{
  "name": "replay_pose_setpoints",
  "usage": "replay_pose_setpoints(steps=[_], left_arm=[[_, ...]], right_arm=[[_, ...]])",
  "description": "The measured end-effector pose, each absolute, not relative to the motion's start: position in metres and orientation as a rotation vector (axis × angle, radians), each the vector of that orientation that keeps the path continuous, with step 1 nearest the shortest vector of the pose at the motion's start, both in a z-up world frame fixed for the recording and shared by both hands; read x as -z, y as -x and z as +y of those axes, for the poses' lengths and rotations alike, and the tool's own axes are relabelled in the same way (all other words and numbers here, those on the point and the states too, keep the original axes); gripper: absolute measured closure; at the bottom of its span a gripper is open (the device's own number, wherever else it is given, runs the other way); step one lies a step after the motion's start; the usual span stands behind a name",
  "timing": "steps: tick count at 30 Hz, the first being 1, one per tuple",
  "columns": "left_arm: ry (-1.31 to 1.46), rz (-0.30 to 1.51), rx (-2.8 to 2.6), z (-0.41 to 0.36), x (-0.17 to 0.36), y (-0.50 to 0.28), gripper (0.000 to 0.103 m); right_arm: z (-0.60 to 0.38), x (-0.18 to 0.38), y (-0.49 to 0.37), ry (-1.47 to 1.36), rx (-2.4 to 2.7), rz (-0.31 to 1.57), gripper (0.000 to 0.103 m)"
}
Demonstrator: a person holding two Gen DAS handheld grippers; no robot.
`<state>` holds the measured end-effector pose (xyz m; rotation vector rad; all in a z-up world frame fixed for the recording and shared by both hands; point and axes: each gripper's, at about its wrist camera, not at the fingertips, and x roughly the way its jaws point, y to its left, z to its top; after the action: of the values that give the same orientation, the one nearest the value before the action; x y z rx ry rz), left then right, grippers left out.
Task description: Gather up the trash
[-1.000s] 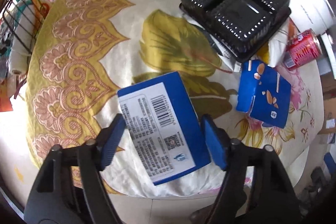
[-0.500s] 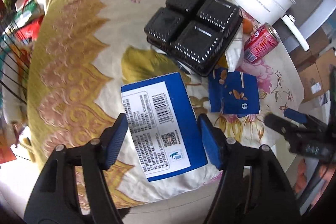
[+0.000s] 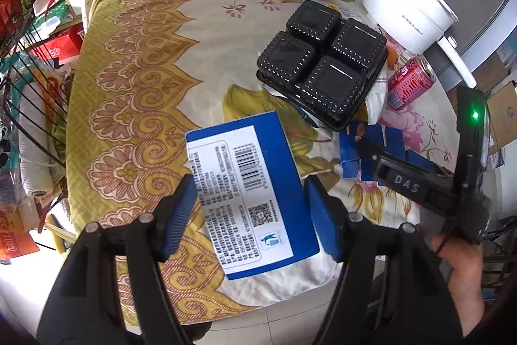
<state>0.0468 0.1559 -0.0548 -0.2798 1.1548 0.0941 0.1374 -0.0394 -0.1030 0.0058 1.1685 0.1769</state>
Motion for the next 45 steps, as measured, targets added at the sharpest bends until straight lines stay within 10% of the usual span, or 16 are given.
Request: replay_pose_setpoints(steps=[45], left_arm=[[0.131,1.110,0.577,-0.172,0.078,-0.062,0.037]], right_arm=[[-0.429,0.053,-0.011,-0.330,0.058,1.153,0.012]])
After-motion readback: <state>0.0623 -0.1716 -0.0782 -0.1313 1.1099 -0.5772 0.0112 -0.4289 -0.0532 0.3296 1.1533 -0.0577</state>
